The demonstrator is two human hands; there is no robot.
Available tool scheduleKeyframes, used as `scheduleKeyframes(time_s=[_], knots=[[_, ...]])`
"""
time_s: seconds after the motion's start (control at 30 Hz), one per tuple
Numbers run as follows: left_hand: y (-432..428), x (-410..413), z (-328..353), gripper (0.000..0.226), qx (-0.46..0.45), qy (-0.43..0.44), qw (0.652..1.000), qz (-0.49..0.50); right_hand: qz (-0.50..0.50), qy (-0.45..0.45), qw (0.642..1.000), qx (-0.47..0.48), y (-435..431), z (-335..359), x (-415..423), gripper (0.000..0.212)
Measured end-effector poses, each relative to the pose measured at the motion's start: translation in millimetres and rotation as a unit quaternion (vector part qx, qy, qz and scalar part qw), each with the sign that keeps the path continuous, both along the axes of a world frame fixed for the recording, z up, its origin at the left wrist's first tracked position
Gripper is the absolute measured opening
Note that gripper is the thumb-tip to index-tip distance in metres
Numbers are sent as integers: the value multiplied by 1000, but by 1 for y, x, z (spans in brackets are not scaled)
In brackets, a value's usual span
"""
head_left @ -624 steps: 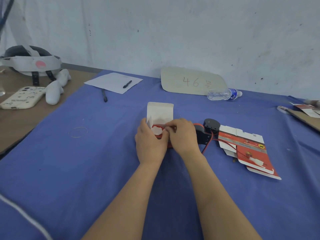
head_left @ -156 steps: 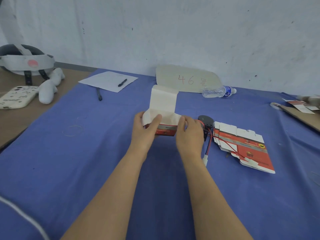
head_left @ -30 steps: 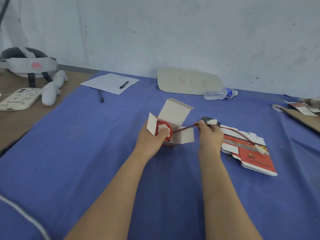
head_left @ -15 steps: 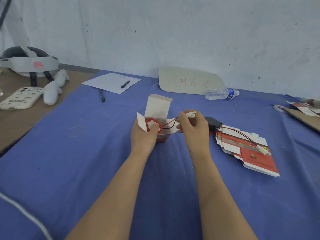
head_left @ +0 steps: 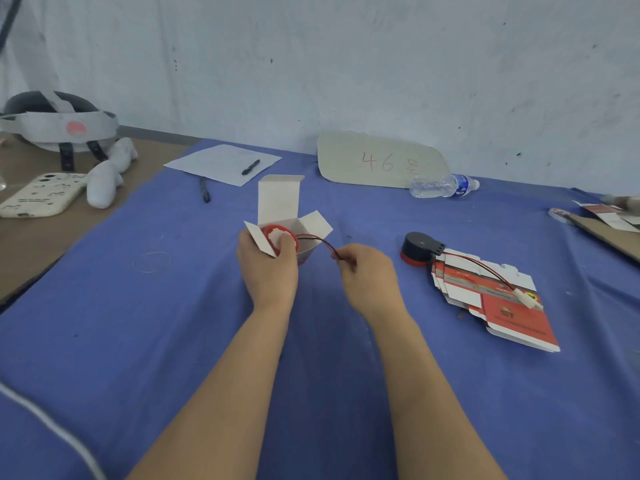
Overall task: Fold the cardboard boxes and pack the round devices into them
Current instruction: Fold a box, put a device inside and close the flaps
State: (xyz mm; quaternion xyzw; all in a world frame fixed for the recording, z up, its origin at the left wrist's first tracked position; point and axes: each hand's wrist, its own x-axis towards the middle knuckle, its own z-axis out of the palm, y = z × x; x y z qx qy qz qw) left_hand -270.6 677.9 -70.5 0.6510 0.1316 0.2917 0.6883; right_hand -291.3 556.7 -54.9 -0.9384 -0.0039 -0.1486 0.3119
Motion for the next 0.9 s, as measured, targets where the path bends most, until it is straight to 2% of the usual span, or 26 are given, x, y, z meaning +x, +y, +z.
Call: scheduleKeyframes(time_s=[0.07,0.13,0.23,0.3,0.37,0.57,0.67,0.77,0.9], knots=[[-1,-1,0,21,19,-2,1000,-4,-49,-66,996,-16,-2,0,0,27],[-3,-3,0,16,55,-6,998,-11,-78,-120,990,13,-2,1,-1,25],[-7,-5,-2,15,105,-13,994,-33,-67,-164,983,45,3,3,-4,24],[-9,-7,-2,22,125,-14,991,-46,-58,-185,979,63,6,4,-6,24],[-10,-8,-2,23,129,-16,990,-54,-52,-190,977,83,8,4,-6,24],[-10,-9,1,17,95,-30,992,-83,-24,-127,984,119,10,-3,-4,26],[-13,-12,2,29,123,-45,986,-106,-23,-147,983,104,10,-5,-3,21],[-15,-13,2,32,124,-52,983,-127,-21,-180,982,49,10,-6,-3,20],[-12,-13,3,31,75,-54,986,-140,-14,-183,982,37,12,-8,-3,27]])
